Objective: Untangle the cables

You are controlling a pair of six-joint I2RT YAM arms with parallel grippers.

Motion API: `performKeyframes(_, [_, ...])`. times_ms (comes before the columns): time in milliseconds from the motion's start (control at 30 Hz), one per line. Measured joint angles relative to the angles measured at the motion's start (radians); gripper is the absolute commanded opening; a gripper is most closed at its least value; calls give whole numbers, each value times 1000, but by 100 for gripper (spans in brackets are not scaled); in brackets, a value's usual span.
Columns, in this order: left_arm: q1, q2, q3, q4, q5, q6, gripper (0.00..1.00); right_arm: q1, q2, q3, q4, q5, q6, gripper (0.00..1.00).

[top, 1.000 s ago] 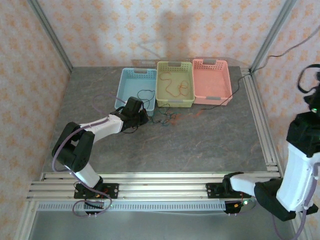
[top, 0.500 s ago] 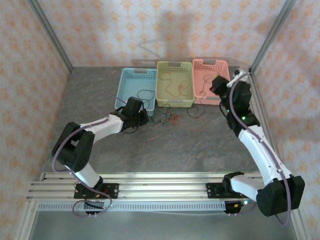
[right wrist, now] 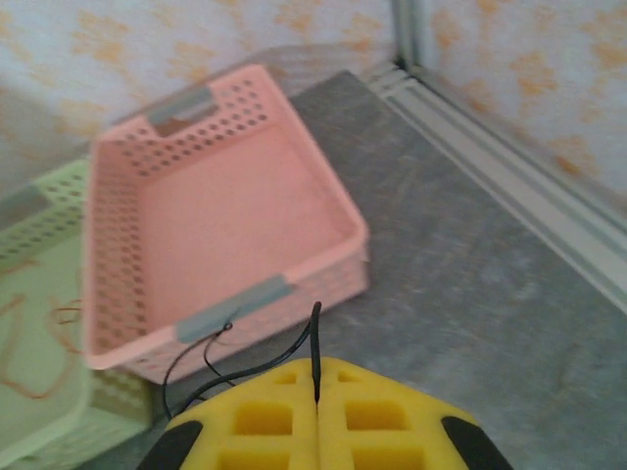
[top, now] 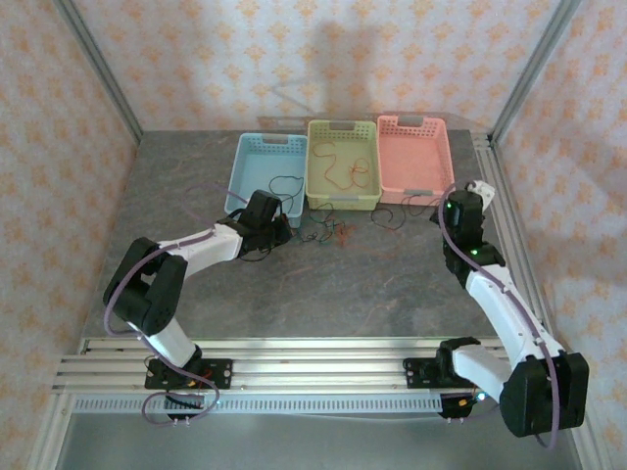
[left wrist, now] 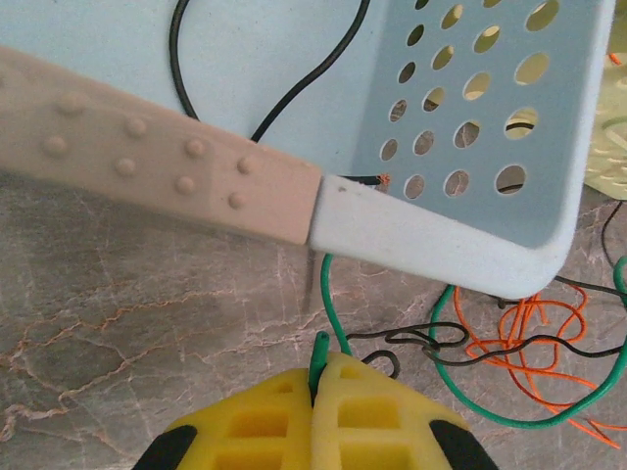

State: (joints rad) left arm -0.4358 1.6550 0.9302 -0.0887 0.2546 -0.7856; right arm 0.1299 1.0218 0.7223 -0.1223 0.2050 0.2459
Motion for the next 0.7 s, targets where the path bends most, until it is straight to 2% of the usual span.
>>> performKeyframes(100, [0, 2, 0, 0, 0, 0, 0, 0, 10, -18, -17, 16, -5, 41])
performKeyframes(233, [0, 3, 4, 0, 0, 0, 0, 0, 78, -19, -36, -3, -2, 54])
performKeyframes(433, [0, 4, 6, 0, 3, 0, 0, 0, 146, -20, -42, -64, -8, 59])
performKeyframes(700, [0, 6, 12, 0, 7, 0, 0, 0, 397, 73, -17, -238, -11, 63])
